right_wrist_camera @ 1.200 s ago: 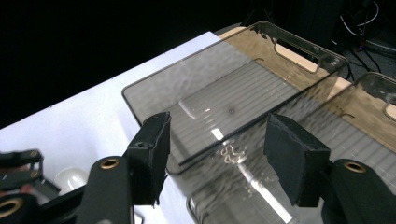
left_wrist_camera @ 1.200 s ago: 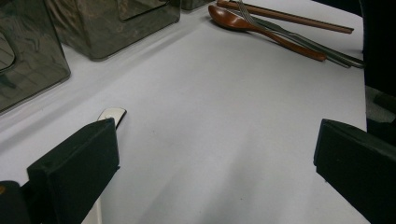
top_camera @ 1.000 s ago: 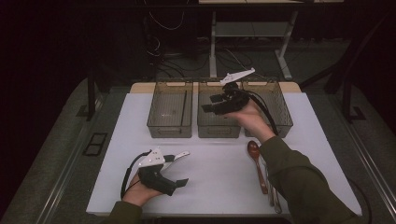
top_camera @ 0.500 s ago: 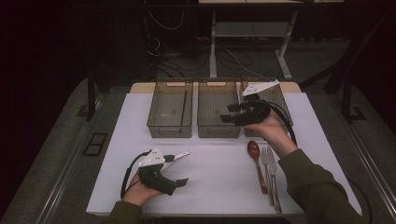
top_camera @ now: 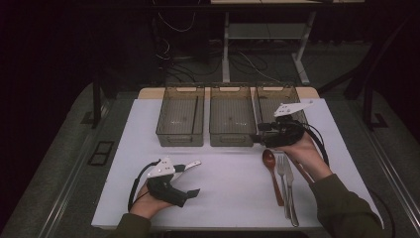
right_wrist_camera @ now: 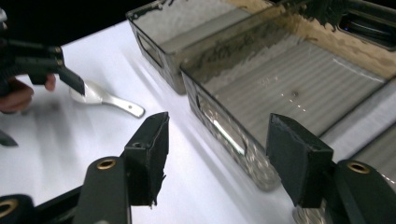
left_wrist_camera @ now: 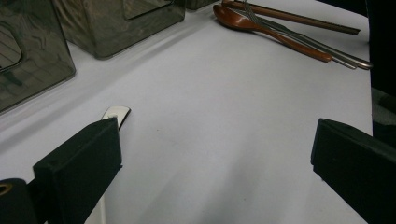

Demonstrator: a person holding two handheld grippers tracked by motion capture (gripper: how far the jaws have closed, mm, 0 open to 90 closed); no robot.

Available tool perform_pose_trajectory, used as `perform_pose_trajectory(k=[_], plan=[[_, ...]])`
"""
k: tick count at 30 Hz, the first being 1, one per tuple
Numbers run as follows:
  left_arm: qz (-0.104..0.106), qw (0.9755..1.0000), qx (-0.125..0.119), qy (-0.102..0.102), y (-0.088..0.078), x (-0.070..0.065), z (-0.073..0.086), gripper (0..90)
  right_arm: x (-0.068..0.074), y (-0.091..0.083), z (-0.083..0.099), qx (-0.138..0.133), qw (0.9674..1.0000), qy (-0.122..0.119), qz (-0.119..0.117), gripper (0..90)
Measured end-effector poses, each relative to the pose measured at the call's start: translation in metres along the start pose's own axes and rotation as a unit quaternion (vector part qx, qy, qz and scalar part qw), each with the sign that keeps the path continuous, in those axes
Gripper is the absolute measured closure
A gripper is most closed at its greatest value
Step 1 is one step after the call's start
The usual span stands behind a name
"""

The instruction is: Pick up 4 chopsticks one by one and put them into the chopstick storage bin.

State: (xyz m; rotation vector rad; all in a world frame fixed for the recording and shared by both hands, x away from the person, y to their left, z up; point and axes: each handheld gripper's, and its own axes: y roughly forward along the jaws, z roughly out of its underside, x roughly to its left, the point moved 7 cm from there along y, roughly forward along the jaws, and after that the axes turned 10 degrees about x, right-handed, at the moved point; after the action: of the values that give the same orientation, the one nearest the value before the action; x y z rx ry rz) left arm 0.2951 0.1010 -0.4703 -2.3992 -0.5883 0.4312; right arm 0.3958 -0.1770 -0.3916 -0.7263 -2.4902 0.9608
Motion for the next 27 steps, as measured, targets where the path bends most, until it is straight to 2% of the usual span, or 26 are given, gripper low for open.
perform_pose_trajectory(k=[6, 9, 12, 16, 19, 24, 27], plan=[[-0.003, 1.0000, 0.002, 0.001, 0.000, 0.000, 0.001, 0.8, -0.001, -0.007, 0.021, 0.021, 0.9996, 0.005, 0.016, 41.2], [-0.004, 1.0000, 0.003, 0.002, -0.001, 0.000, 0.001, 0.8, -0.003, -0.012, 0.032, 0.030, 0.9992, 0.010, 0.023, 45.5], [-0.004, 1.0000, 0.002, 0.000, -0.001, 0.001, 0.001, 0.9, -0.006, -0.017, 0.044, 0.040, 0.9983, 0.010, 0.041, 50.9], [-0.005, 1.0000, 0.002, 0.001, -0.001, 0.000, 0.000, 0.9, -0.008, -0.024, 0.058, 0.048, 0.9979, 0.017, 0.041, 56.3], [-0.006, 1.0000, 0.002, 0.002, -0.001, 0.000, 0.000, 0.9, -0.011, -0.030, 0.068, 0.051, 0.9972, 0.022, 0.051, 59.2], [-0.007, 1.0000, 0.003, 0.002, -0.001, 0.001, 0.001, 0.9, -0.018, -0.037, 0.086, 0.065, 0.9947, 0.036, 0.071, 62.5], [-0.007, 1.0000, 0.004, 0.002, -0.001, 0.001, 0.001, 0.9, -0.023, -0.040, 0.097, 0.081, 0.9920, 0.046, 0.085, 66.1]])
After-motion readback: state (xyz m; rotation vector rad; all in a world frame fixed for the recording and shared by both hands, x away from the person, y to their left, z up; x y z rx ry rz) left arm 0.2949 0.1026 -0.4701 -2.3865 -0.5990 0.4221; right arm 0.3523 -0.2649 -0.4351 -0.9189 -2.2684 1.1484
